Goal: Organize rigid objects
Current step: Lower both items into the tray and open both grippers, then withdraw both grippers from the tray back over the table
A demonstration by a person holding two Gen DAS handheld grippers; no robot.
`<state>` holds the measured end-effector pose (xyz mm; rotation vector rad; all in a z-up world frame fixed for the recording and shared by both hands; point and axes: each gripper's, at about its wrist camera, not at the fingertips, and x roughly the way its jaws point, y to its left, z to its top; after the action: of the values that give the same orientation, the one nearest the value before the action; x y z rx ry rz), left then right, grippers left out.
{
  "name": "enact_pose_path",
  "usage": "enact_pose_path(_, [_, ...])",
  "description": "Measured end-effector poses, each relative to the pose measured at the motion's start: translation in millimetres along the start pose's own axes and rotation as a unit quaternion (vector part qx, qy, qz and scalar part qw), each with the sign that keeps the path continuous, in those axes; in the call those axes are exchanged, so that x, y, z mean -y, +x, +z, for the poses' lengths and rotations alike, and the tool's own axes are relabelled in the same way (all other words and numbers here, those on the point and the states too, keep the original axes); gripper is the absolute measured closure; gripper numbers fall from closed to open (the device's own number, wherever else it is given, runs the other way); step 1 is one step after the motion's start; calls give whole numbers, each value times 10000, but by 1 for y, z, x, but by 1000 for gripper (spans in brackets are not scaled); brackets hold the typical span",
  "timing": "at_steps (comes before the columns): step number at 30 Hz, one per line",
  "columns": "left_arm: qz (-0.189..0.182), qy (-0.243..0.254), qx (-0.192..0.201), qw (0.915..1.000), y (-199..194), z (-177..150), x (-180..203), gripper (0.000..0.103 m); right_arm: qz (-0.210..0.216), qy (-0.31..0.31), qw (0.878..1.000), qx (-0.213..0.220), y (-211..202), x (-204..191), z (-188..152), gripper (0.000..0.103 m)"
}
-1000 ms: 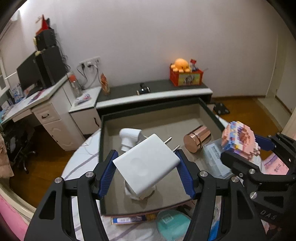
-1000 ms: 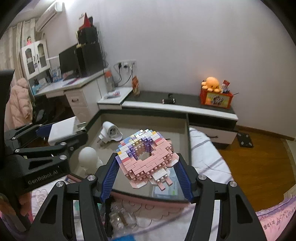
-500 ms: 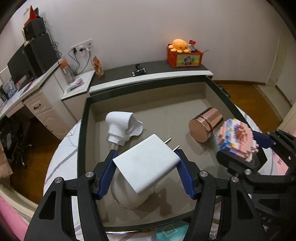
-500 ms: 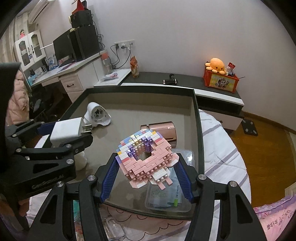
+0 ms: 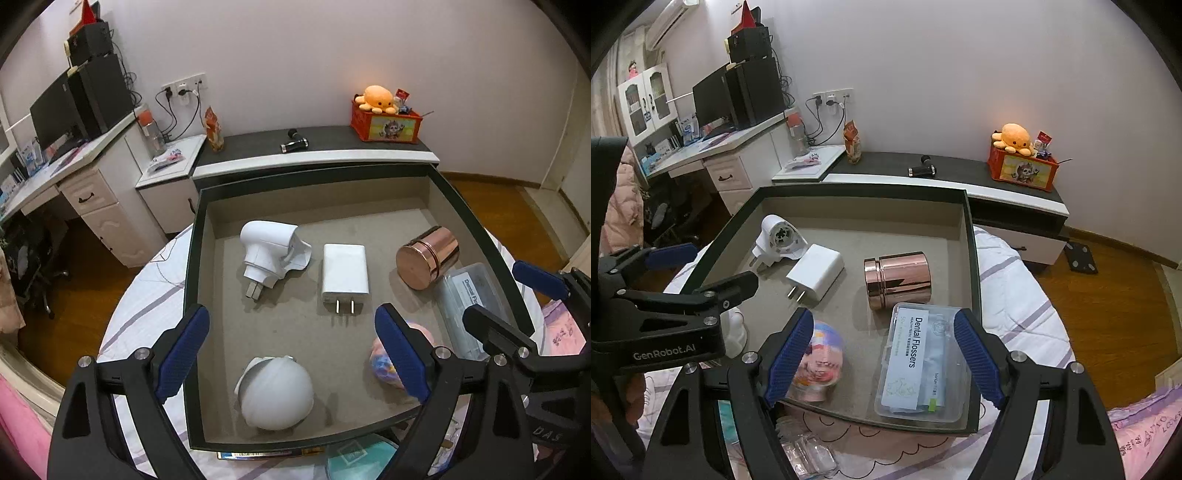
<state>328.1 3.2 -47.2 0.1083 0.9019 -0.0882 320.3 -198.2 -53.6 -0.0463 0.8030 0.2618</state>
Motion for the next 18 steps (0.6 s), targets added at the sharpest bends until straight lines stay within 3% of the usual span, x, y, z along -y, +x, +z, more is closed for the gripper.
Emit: enact_pose_path(18, [128,-107,297,9994,-42,-23,-4,10,-240,-33,9993,278,-44,-11,-18,23])
